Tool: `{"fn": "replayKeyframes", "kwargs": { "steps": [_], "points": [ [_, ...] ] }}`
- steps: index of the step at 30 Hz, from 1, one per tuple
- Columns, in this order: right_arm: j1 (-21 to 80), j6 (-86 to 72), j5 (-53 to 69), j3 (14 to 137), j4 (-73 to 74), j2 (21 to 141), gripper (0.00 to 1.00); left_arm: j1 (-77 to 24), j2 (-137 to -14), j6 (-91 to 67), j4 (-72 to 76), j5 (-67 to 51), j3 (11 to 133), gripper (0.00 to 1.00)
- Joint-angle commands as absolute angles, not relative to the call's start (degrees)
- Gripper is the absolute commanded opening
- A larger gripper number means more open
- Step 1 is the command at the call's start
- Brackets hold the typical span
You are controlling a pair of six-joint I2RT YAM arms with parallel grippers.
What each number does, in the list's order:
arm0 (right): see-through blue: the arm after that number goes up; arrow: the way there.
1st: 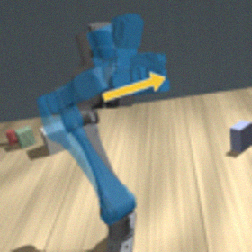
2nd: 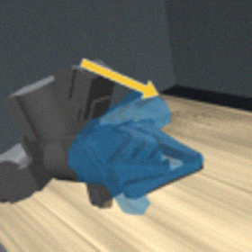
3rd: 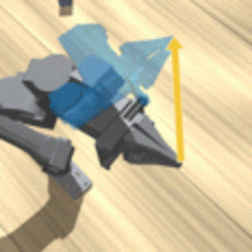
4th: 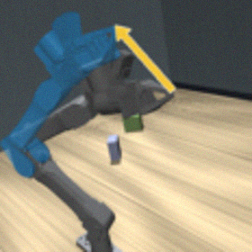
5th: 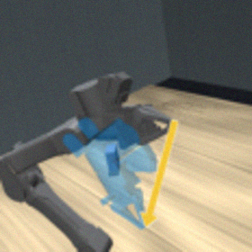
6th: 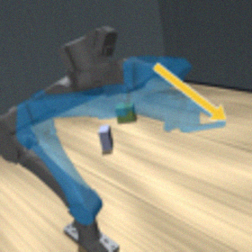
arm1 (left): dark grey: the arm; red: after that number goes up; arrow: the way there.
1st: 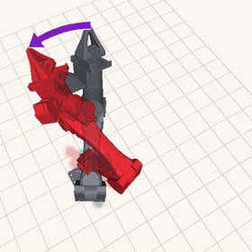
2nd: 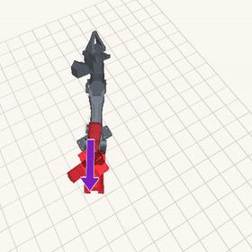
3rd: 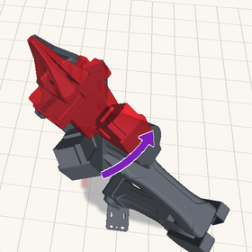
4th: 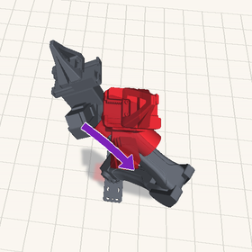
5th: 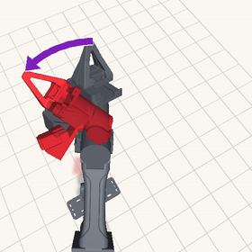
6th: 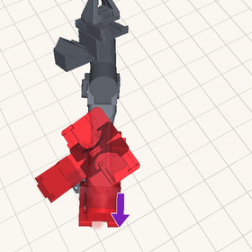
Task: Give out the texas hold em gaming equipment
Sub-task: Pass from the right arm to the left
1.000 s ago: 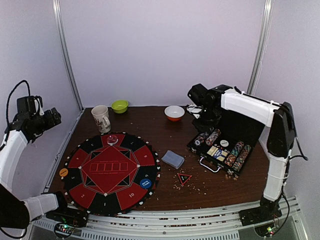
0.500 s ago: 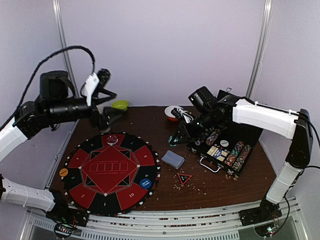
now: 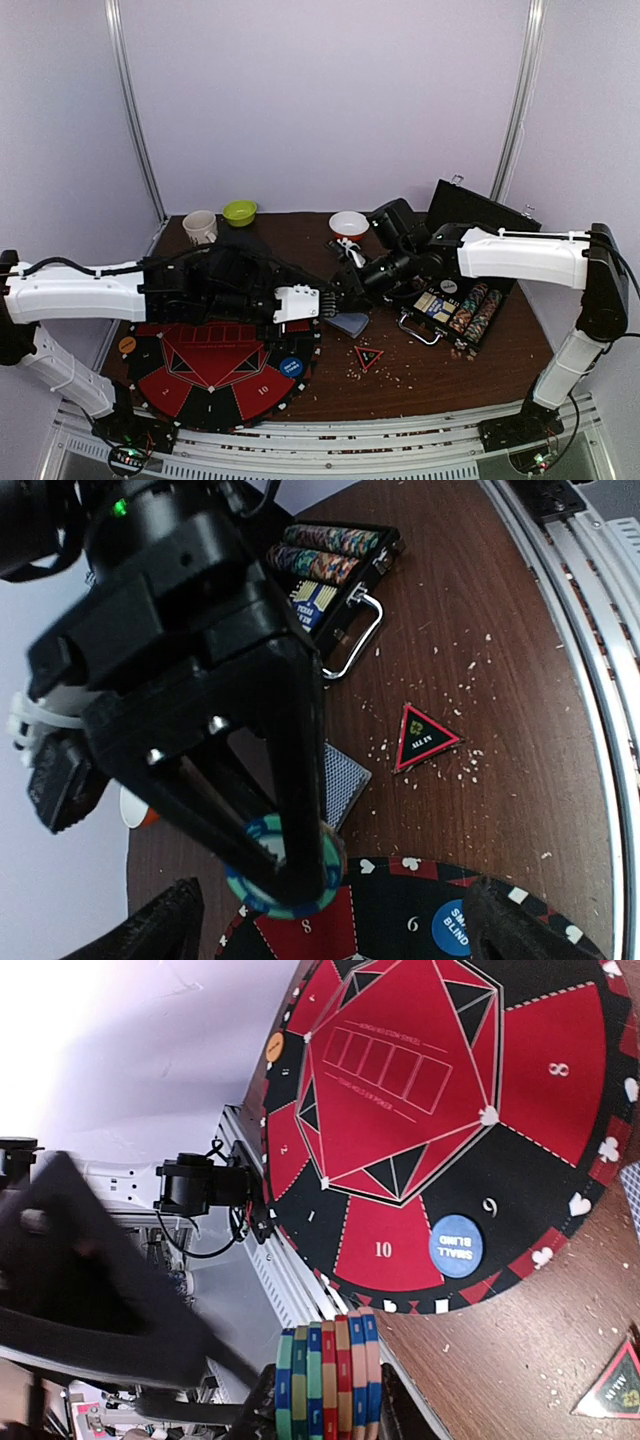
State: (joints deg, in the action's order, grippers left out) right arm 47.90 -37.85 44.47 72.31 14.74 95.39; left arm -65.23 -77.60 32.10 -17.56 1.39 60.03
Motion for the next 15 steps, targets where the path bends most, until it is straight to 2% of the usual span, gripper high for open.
{"fn": "replayKeyframes", "kwargs": {
  "steps": [1,5,13,15],
  "points": [
    [48.3,-40.2,46.4,71.8,9.8,93.5,0.00,-64.6,-82.6,32.5,-11.3,7.4,62.4,0.84],
    [48.4,-40.2,45.9,71.7,9.9,93.1,0.00,-63.2,-83.3,30.1,-10.0,4.4,62.6,0.63],
    [48.4,-41.5,46.0,71.4,8.2,93.1,0.00,-62.9,-85.3,28.7,-9.6,3.4,63.7,0.65],
    [48.4,-41.9,46.0,71.2,7.6,93.1,0.00,-62.9,-85.8,28.1,-9.9,3.8,64.2,0.62]
  ]
}}
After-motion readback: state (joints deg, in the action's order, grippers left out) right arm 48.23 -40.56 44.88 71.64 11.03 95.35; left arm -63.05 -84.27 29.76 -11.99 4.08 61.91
